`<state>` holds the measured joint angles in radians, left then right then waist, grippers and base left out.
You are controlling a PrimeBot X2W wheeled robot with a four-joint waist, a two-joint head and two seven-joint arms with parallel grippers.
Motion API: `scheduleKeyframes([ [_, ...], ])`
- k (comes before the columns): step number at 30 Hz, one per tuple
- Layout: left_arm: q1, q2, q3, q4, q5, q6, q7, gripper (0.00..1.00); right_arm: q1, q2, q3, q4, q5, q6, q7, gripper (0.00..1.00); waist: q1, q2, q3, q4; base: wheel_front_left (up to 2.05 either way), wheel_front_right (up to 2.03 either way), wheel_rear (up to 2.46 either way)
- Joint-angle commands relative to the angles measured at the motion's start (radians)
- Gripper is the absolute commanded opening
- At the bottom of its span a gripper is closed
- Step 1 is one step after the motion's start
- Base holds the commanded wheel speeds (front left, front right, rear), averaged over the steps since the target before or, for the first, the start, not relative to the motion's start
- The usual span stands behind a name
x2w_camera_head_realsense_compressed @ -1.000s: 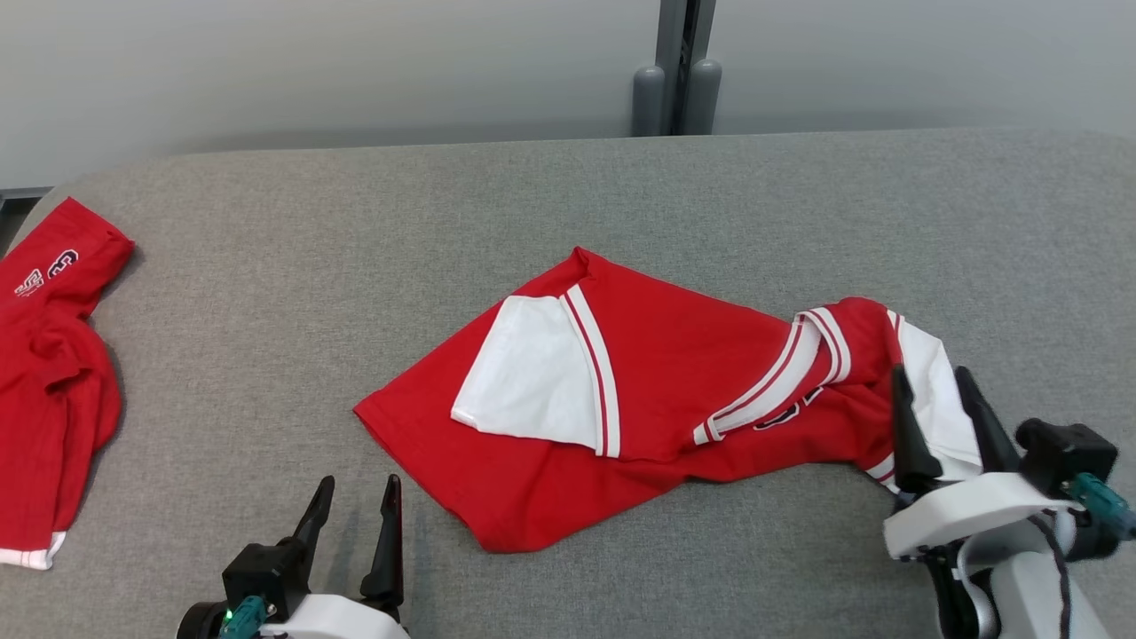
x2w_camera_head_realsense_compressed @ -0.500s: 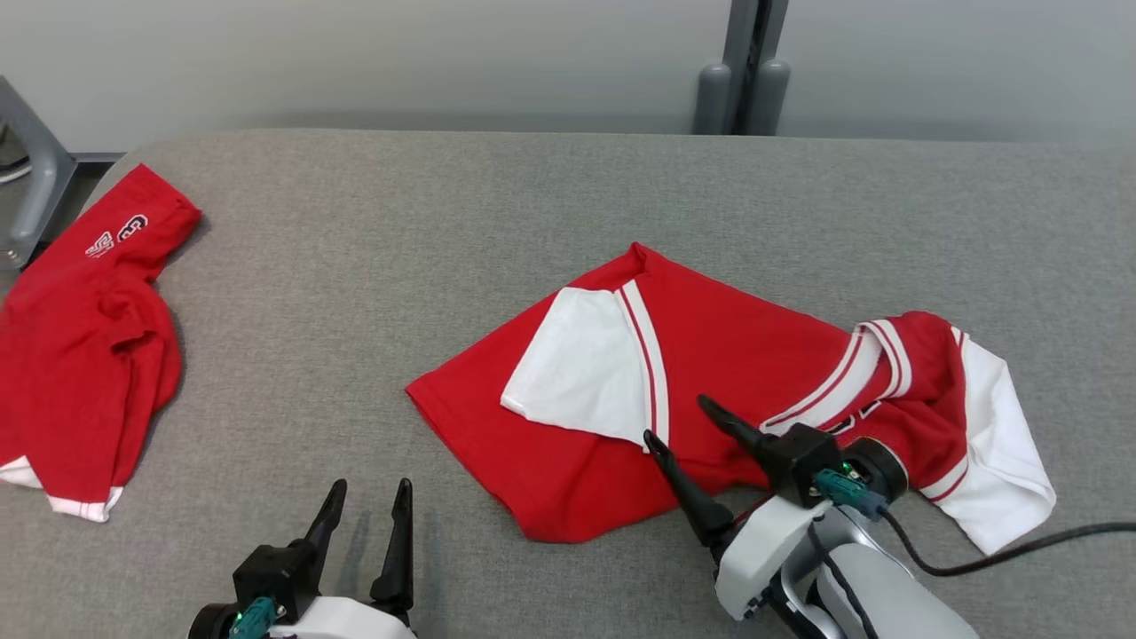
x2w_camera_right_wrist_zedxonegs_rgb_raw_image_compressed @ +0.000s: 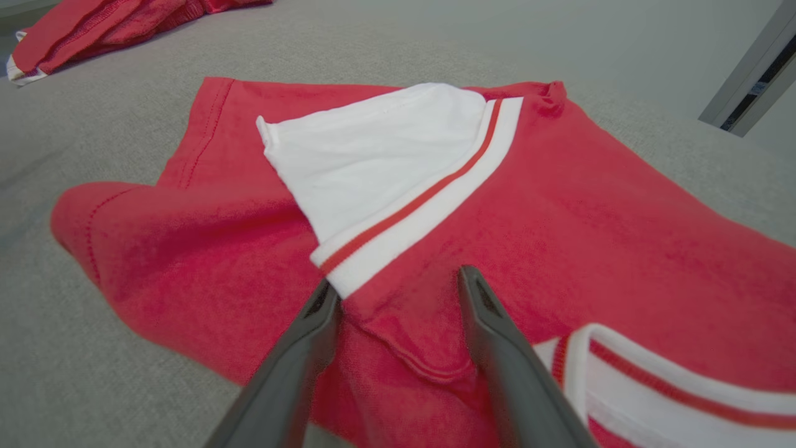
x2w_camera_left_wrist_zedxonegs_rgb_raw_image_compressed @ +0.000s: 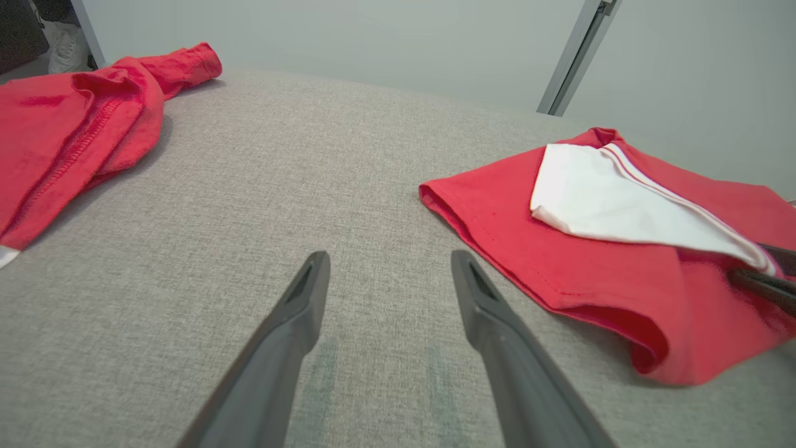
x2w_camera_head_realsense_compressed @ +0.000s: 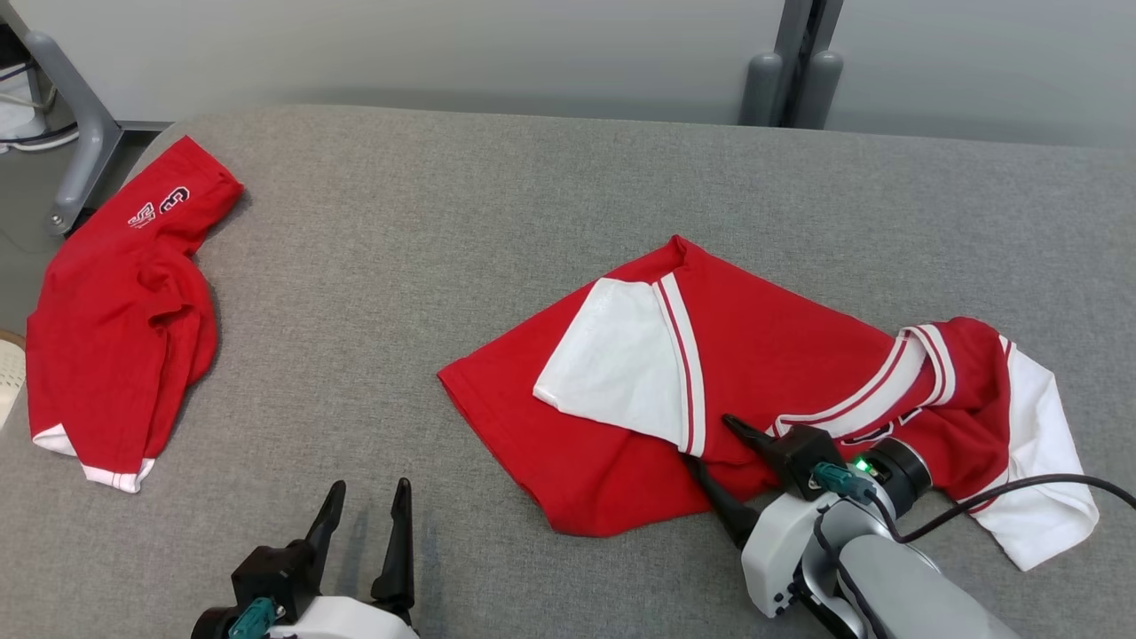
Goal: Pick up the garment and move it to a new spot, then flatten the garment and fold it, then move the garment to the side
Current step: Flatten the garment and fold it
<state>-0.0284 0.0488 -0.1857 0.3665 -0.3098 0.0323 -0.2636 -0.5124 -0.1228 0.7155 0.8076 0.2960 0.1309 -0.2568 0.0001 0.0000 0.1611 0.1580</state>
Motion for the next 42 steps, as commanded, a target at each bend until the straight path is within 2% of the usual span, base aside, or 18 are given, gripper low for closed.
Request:
scheduleKeyframes([
  [1, -0.011, 0.003, -0.003, -0.006, -0.006, 0.004, -0.002, 1.0, -0.015, 0.001, -0.011, 0.01, -0.003, 0.0, -0.008, 0.7, -0.0001, 0.0, 0.004, 0.0, 0.0, 0.0, 0.0],
  [2, -0.014, 0.003, -0.005, -0.006, -0.008, 0.005, -0.002, 1.0, -0.02, 0.002, -0.015, 0.015, -0.007, 0.0, -0.009, 0.46, -0.0001, 0.0, 0.006, 0.0, 0.0, 0.0, 0.0],
  [3, -0.016, 0.004, -0.006, -0.006, -0.009, 0.005, -0.002, 1.0, -0.023, 0.004, -0.017, 0.021, -0.009, 0.0, -0.009, 0.38, -0.0001, 0.0, 0.008, 0.001, 0.0, 0.0, 0.0],
  [4, -0.018, 0.004, -0.007, -0.007, -0.01, 0.006, -0.002, 1.0, -0.027, 0.006, -0.025, 0.024, -0.004, 0.0, -0.009, 0.07, -0.0001, 0.0, 0.01, 0.001, 0.0, 0.0, 0.0],
  [5, -0.02, 0.003, -0.009, -0.008, -0.011, 0.007, -0.002, 1.0, -0.038, 0.006, -0.031, 0.02, -0.007, 0.0, -0.01, 0.0, -0.0001, 0.0, 0.012, 0.001, 0.0, 0.0, 0.0],
  [13, -0.031, 0.004, -0.019, -0.016, -0.02, 0.011, -0.002, 1.0, -0.152, -0.026, -0.155, -0.064, 0.006, 0.0, -0.01, 0.0, -0.0001, 0.0, 0.031, 0.01, 0.0, 0.0, 0.0],
  [17, -0.046, 0.003, -0.028, -0.017, -0.024, 0.008, -0.002, 1.0, -0.233, -0.051, -0.205, -0.038, -0.006, 0.0, -0.01, 0.0, -0.0001, 0.0, 0.042, 0.023, 0.0, 0.0, 0.0],
  [22, -0.066, 0.003, -0.055, -0.018, -0.032, 0.004, -0.001, 1.0, -0.369, -0.101, -0.258, 0.069, -0.034, 0.0, 0.008, 0.0, -0.0001, 0.0, 0.077, 0.056, 0.0, 0.0, 0.0],
  [23, -0.075, 0.004, -0.062, -0.018, -0.033, 0.001, -0.001, 1.0, -0.397, -0.113, -0.27, 0.099, -0.045, 0.0, 0.011, 0.15, -0.0001, 0.0, 0.088, 0.066, 0.0, 0.0, 0.0],
  [24, -0.084, 0.003, -0.07, -0.018, -0.034, 0.0, -0.001, 1.0, -0.422, -0.125, -0.289, 0.131, -0.05, 0.0, 0.012, 0.46, -0.0001, 0.0, 0.098, 0.075, 0.0, 0.0, 0.0],
  [25, -0.093, 0.003, -0.078, -0.017, -0.035, -0.001, -0.001, 1.0, -0.448, -0.14, -0.303, 0.164, -0.074, 0.0, 0.01, 1.0, -0.0001, 0.0, 0.109, 0.084, 0.0, 0.0, 0.0],
  [29, -0.116, 0.003, -0.104, -0.018, -0.037, 0.002, -0.001, 1.0, -0.516, -0.162, -0.41, 0.297, -0.106, 0.0, 0.007, 1.0, -0.0001, 0.0, 0.136, 0.102, 0.0, 0.0, 0.0],
  [34, -0.131, 0.003, -0.112, -0.021, -0.04, 0.008, -0.001, 1.0, -0.49, -0.143, -0.506, 0.327, -0.118, 0.0, -0.01, 1.0, -0.0001, 0.0, 0.133, 0.069, 0.0, 0.0, 0.0],
  [37, -0.128, 0.004, -0.104, -0.024, -0.031, 0.007, -0.001, 1.0, -0.425, -0.12, -0.549, 0.229, -0.11, 0.0, -0.01, 1.0, -0.0001, 0.0, 0.123, 0.026, 0.0, 0.0, 0.0],
  [42, -0.136, 0.004, -0.088, -0.025, -0.009, -0.002, -0.001, 1.0, -0.221, -0.07, -0.614, 0.0, -0.09, 0.0, -0.009, 1.0, -0.0001, 0.0, 0.096, -0.055, 0.0, 0.0, 0.0],
])
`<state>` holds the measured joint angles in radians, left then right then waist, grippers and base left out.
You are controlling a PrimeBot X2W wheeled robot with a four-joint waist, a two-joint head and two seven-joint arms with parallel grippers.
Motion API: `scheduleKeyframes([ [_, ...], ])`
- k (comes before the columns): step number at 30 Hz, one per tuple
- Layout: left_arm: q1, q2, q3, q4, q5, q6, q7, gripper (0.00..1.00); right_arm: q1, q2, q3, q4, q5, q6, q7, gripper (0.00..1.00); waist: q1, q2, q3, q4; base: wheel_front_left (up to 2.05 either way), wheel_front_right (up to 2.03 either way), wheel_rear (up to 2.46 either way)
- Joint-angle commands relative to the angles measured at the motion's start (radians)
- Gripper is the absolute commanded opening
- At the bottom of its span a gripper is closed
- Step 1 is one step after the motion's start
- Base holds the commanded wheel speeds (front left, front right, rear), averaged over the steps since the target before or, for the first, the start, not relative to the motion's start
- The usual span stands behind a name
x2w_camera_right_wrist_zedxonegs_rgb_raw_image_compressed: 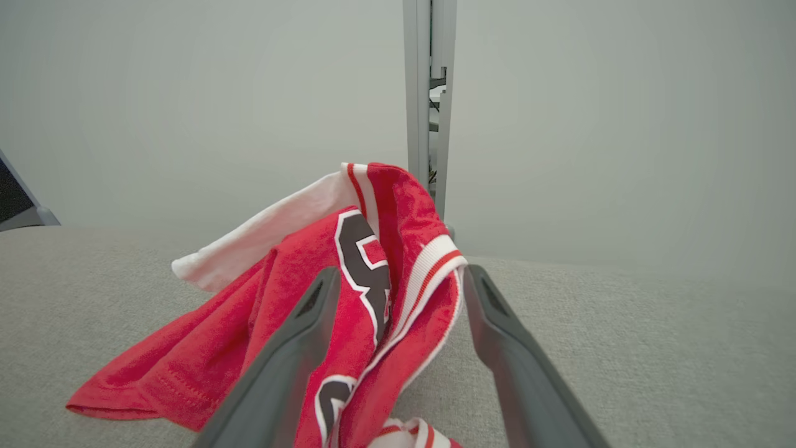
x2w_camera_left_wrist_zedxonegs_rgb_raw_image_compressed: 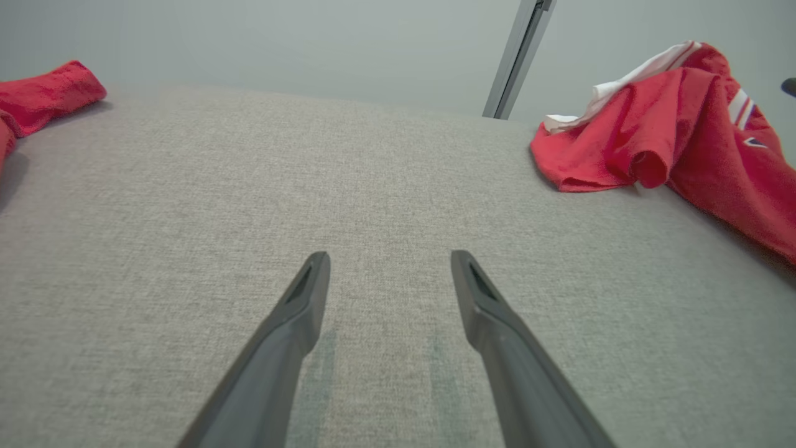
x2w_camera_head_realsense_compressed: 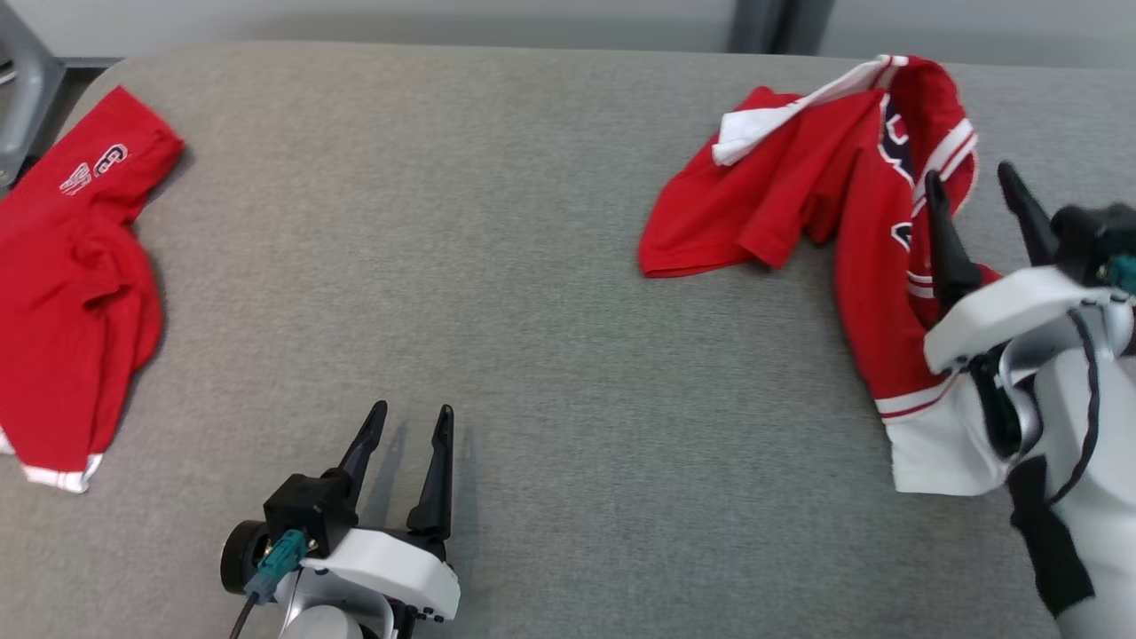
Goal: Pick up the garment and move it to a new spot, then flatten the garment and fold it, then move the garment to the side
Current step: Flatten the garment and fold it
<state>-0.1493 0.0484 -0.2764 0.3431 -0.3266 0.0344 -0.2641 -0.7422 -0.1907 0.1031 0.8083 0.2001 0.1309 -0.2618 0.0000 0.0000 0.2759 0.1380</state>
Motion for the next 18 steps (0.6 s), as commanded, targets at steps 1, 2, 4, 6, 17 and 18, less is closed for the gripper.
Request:
scheduleKeyframes([
  [1, -0.016, 0.004, 0.006, -0.002, 0.01, -0.006, -0.001, 1.0, 0.05, 0.011, -0.016, -0.049, 0.009, 0.0, -0.004, 1.0, 0.0, 0.0, -0.026, -0.051, 0.0, 0.0, 0.0],
  [2, -0.017, 0.004, 0.007, 0.0, 0.014, -0.009, -0.001, 1.0, 0.096, 0.021, -0.019, -0.093, 0.002, 0.0, -0.004, 1.0, 0.0, 0.0, -0.031, -0.067, 0.0, 0.0, 0.0],
  [4, -0.023, 0.004, 0.011, 0.003, 0.023, -0.016, -0.001, 1.0, 0.185, 0.048, -0.027, -0.171, 0.003, 0.0, -0.004, 1.0, 0.0, 0.0, -0.041, -0.097, 0.0, 0.0, 0.0],
  [6, -0.037, 0.004, 0.009, 0.01, 0.041, -0.026, -0.001, 1.0, 0.295, 0.078, -0.04, -0.267, 0.006, 0.0, -0.004, 1.0, 0.0, 0.0, -0.047, -0.142, 0.0, 0.0, 0.0],
  [17, -0.164, 0.005, -0.001, 0.063, 0.091, -0.045, -0.001, 1.0, 0.423, 0.137, -0.006, -0.432, 0.039, 0.0, -0.003, 1.0, 0.0, 0.0, 0.043, -0.285, 0.0, 0.0, 0.0],
  [18, -0.183, 0.005, -0.001, 0.076, 0.096, -0.046, -0.001, 1.0, 0.42, 0.136, -0.001, -0.437, 0.044, 0.0, -0.003, 1.0, 0.0, 0.0, 0.052, -0.296, 0.0, 0.0, 0.0],
])
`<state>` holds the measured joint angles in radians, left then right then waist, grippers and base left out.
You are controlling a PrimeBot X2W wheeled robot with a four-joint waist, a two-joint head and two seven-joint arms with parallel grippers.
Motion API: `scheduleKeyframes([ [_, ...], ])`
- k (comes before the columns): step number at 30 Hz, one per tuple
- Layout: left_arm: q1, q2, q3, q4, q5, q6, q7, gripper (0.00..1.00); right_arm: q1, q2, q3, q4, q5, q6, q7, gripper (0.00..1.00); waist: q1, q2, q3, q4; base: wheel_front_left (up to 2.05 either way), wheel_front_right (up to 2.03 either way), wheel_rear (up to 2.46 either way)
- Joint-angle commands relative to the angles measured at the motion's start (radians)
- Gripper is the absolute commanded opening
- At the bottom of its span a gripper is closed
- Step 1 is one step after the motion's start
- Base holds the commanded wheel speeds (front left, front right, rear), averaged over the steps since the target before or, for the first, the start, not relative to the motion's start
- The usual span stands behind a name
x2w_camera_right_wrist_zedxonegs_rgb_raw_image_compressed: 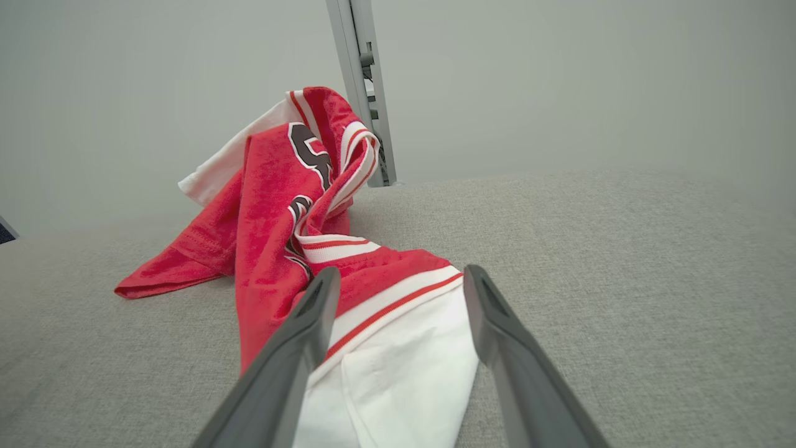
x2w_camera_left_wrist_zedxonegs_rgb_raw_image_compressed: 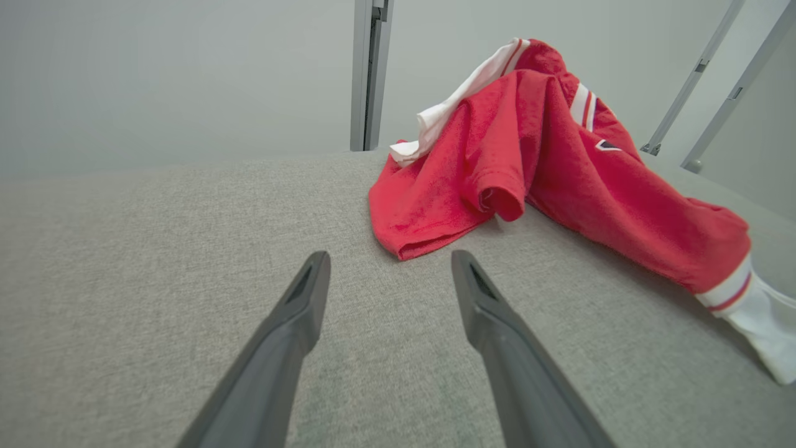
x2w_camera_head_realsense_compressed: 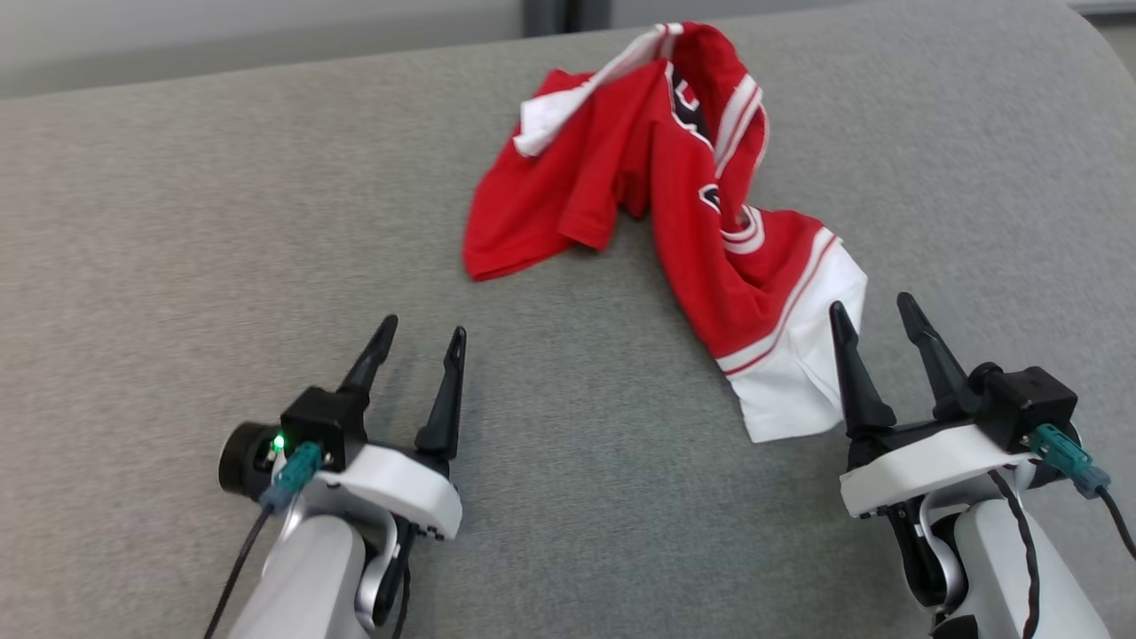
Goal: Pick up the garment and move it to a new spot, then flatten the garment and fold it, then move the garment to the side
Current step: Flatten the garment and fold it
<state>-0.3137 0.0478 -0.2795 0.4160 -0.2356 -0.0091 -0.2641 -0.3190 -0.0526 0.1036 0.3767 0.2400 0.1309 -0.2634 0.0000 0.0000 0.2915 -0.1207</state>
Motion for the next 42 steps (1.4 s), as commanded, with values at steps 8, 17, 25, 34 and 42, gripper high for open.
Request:
scheduleKeyframes([
  [8, -0.158, 0.005, 0.028, 0.15, 0.021, -0.004, 0.0, 1.0, -0.025, -0.001, 0.035, -0.024, 0.034, 0.0, -0.001, 1.0, 0.0, 0.0, 0.089, -0.121, 0.0, 0.0, 0.0],
  [17, -0.275, 0.006, 0.088, 0.357, 0.043, 0.007, 0.001, 0.0, -0.028, -0.001, 0.016, -0.026, 0.041, 0.0, -0.001, 1.0, 0.0, 0.0, 0.115, -0.181, 0.0, 0.0, 0.0],
  [25, -0.281, 0.022, 0.187, 0.275, 0.042, 0.009, 0.0, 0.0, -0.002, 0.0, -0.019, -0.017, 0.05, 0.0, -0.001, 1.0, 0.0, 0.0, 0.081, -0.134, 0.0, 0.0, 0.0],
  [34, -0.256, 0.102, 0.328, 0.118, 0.093, 0.024, 0.0, 0.0, 0.011, -0.002, 0.006, 0.02, 0.062, 0.0, -0.001, 1.0, 0.0, 0.0, 0.035, -0.065, 0.0, 0.0, 0.0],
  [42, -0.243, 0.127, 0.387, 0.164, 0.117, 0.032, 0.0, 1.0, 0.007, -0.002, 0.016, 0.046, 0.065, 0.0, -0.001, 1.0, 0.0, 0.0, 0.036, -0.075, 0.0, 0.0, 0.0],
])
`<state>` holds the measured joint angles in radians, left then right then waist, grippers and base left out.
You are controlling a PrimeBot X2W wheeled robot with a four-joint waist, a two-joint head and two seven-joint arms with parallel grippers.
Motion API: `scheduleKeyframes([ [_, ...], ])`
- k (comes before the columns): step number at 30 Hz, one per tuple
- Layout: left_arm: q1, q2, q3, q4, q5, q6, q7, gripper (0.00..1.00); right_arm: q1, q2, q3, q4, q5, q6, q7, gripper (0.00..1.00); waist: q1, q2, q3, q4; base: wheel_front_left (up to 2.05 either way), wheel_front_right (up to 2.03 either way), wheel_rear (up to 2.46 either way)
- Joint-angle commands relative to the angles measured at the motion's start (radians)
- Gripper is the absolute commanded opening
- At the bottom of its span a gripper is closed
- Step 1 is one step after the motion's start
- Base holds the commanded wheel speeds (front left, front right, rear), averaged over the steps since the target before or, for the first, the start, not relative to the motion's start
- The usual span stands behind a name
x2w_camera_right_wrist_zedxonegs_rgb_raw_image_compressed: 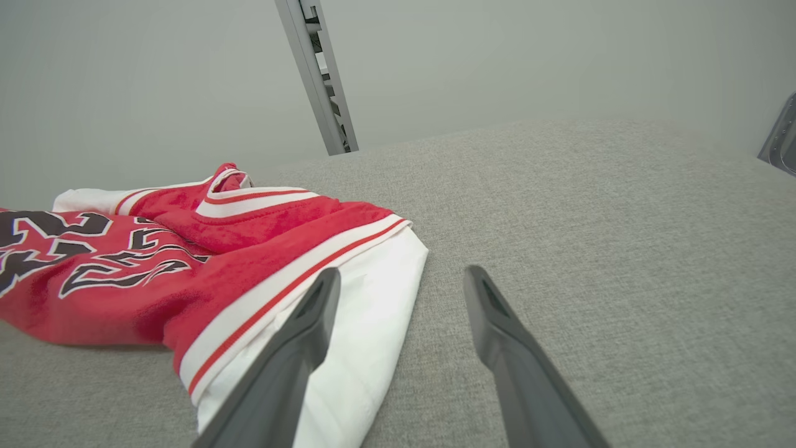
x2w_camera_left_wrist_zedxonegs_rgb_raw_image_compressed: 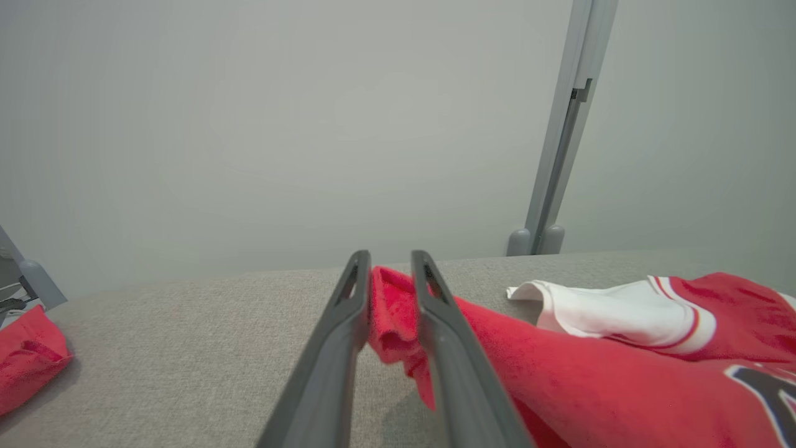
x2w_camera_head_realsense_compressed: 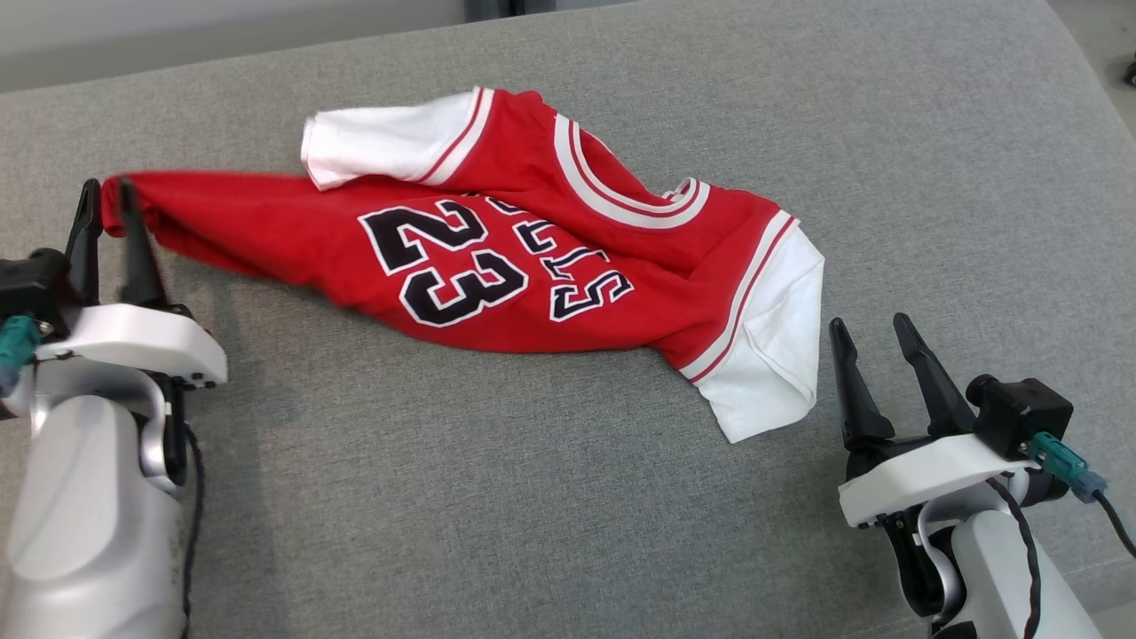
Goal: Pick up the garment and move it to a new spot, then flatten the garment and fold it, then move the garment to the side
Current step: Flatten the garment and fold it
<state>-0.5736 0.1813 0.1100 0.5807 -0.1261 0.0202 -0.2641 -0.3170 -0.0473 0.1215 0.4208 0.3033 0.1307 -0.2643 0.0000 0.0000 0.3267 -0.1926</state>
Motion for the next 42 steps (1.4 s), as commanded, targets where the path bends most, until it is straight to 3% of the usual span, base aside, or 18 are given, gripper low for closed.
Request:
scheduleKeyframes([
  [1, 0.017, -0.007, -0.002, -0.001, 0.008, 0.003, 0.0, 1.0, 0.005, -0.007, -0.002, 0.002, 0.002, 0.0, 0.0, 1.0, 0.0, 0.0, 0.001, -0.003, 0.0, 0.0, 0.0],
  [9, 0.104, -0.103, -0.042, -0.041, 0.025, -0.023, 0.0, 1.0, 0.014, -0.006, 0.001, 0.011, 0.01, 0.0, 0.0, 1.0, 0.0, 0.0, -0.012, -0.007, 0.0, 0.0, 0.0],
  [15, 0.192, -0.126, -0.151, -0.074, 0.003, -0.071, 0.0, 1.0, 0.014, -0.007, 0.01, 0.022, 0.013, 0.0, 0.0, 1.0, 0.0, 0.0, -0.031, 0.0, 0.0, 0.0, 0.0],
  [17, 0.22, -0.131, -0.223, -0.072, -0.051, -0.081, 0.0, 1.0, 0.014, -0.006, 0.014, 0.026, 0.016, 0.0, 0.0, 1.0, 0.0, 0.0, -0.037, 0.001, 0.0, 0.0, 0.0],
  [25, 0.26, -0.128, -0.384, -0.077, -0.142, -0.032, 0.0, 1.0, 0.02, -0.006, 0.041, 0.034, 0.02, 0.0, 0.0, 1.0, 0.0, 0.0, -0.05, 0.0, 0.0, 0.0, 0.0],
  [33, 0.283, -0.128, -0.412, -0.106, -0.154, -0.008, 0.0, 1.0, 0.039, -0.007, 0.086, 0.124, -0.002, 0.0, 0.0, 1.0, 0.0, 0.0, -0.062, 0.031, 0.0, 0.0, 0.0],
  [42, 0.29, -0.128, -0.429, -0.122, -0.159, 0.001, 0.0, 1.0, -0.021, -0.007, 0.053, 0.225, -0.074, 0.0, 0.0, 1.0, 0.0, 0.0, -0.06, 0.07, 0.0, 0.0, 0.0],
])
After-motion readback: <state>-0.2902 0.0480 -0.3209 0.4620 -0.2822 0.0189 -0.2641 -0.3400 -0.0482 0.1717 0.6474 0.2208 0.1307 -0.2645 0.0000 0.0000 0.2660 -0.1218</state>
